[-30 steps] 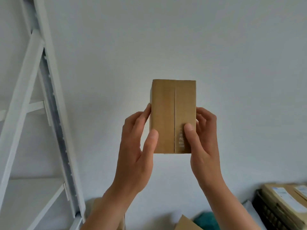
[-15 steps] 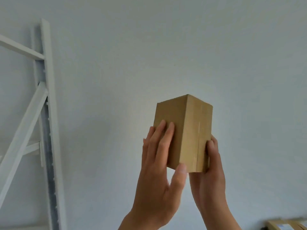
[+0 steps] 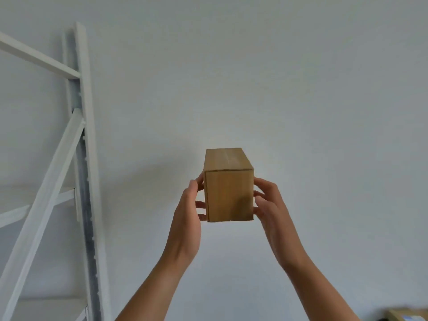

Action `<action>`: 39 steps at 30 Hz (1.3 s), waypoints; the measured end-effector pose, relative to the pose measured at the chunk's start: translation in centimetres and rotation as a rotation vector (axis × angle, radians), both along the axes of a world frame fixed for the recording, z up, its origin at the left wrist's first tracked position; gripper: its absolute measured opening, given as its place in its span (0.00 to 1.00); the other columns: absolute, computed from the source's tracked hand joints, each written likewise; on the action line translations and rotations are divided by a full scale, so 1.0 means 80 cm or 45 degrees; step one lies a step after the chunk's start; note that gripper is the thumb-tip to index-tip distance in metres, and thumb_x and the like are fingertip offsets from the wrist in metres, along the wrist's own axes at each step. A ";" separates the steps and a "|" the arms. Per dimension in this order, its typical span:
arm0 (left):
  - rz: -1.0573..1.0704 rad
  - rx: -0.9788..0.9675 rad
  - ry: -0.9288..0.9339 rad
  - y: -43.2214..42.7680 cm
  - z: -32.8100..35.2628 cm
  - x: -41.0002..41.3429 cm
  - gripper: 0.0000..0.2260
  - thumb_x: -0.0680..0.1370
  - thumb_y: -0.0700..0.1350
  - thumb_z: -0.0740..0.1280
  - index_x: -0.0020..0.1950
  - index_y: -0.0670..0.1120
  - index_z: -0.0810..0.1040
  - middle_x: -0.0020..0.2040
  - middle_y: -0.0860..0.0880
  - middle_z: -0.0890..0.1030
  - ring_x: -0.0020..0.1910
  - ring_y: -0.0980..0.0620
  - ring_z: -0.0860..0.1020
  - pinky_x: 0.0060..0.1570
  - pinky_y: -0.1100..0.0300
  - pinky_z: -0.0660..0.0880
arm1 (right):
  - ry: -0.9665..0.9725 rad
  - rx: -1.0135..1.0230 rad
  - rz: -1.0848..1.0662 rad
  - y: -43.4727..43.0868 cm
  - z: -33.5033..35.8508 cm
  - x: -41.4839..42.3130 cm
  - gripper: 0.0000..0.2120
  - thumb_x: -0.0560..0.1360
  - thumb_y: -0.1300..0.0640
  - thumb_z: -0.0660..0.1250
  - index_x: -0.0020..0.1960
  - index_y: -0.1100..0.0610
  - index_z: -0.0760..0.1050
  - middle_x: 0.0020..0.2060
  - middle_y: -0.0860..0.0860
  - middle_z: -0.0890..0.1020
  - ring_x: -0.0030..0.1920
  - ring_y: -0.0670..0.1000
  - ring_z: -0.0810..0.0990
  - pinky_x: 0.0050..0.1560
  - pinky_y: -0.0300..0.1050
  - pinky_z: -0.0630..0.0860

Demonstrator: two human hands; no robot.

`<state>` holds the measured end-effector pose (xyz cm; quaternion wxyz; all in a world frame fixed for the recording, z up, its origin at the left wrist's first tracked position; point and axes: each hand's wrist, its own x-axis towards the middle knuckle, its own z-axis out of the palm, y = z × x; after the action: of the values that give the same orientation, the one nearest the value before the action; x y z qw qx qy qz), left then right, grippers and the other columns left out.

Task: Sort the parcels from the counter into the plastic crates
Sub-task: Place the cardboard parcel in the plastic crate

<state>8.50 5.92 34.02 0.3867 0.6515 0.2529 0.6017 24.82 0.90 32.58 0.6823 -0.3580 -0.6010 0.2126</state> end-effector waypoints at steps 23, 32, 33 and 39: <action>-0.045 0.323 0.309 0.018 0.025 -0.016 0.27 0.78 0.67 0.62 0.76 0.76 0.60 0.75 0.68 0.69 0.77 0.64 0.63 0.67 0.64 0.69 | 0.047 0.000 -0.049 -0.007 0.061 0.013 0.17 0.82 0.43 0.65 0.69 0.45 0.74 0.59 0.46 0.86 0.61 0.51 0.83 0.58 0.56 0.81; -0.303 0.207 0.208 -0.016 0.018 -0.041 0.29 0.70 0.64 0.71 0.69 0.74 0.67 0.66 0.61 0.81 0.65 0.53 0.81 0.58 0.52 0.82 | -0.300 -0.064 0.062 -0.050 0.041 0.017 0.38 0.70 0.37 0.74 0.75 0.25 0.61 0.68 0.42 0.80 0.66 0.51 0.82 0.61 0.55 0.82; -0.316 0.209 0.215 -0.021 0.019 -0.044 0.29 0.69 0.62 0.72 0.68 0.74 0.68 0.66 0.61 0.81 0.65 0.52 0.81 0.57 0.52 0.83 | -0.296 -0.044 0.078 -0.058 0.039 0.016 0.38 0.70 0.39 0.74 0.75 0.26 0.61 0.68 0.43 0.80 0.66 0.52 0.82 0.59 0.54 0.83; -0.313 0.333 0.188 -0.038 0.019 -0.056 0.27 0.69 0.59 0.73 0.67 0.66 0.71 0.67 0.56 0.81 0.64 0.48 0.82 0.56 0.47 0.84 | -0.331 0.082 0.084 -0.081 0.040 0.012 0.41 0.69 0.41 0.76 0.78 0.33 0.61 0.69 0.49 0.80 0.65 0.56 0.82 0.52 0.50 0.82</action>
<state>4.02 2.87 35.55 0.3497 0.7646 0.1187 0.5282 25.81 -5.60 35.75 0.6024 -0.3406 -0.7023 0.1672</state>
